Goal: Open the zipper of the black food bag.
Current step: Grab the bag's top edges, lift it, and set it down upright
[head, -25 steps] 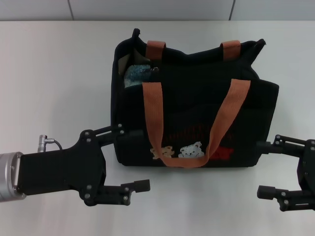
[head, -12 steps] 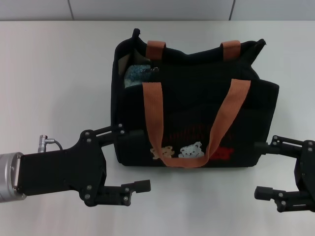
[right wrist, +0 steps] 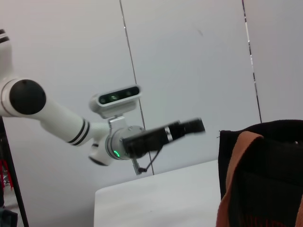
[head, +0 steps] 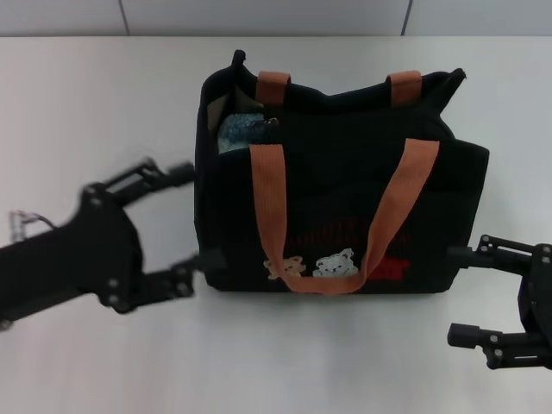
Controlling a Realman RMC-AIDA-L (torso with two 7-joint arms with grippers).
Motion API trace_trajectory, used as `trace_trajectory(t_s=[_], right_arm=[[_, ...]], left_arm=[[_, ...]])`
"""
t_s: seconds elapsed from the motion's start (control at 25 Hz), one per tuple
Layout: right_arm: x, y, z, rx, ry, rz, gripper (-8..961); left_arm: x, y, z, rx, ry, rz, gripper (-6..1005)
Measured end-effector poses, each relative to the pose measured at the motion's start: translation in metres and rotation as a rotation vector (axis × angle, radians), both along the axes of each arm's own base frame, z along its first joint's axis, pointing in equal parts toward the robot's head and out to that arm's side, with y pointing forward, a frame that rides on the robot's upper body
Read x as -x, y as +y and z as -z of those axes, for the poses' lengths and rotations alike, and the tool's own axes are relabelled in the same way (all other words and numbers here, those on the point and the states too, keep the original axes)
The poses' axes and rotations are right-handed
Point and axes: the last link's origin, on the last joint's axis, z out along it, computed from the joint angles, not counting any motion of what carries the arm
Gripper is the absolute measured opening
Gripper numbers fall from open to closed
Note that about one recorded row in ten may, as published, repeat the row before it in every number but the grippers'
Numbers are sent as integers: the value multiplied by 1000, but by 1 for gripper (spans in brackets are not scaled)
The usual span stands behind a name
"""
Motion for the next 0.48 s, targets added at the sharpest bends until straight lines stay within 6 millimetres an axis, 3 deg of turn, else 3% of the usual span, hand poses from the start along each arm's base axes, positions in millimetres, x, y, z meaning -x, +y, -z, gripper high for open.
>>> trace_trajectory(t_s=[0.16, 0.48], right_arm=[[0, 0, 0, -2, 2, 0, 836], [2, 2, 0, -4, 5, -5, 835]], left_arm=[[7, 1, -4, -75, -11, -54, 841], [10, 14, 14, -93, 9, -132, 841]])
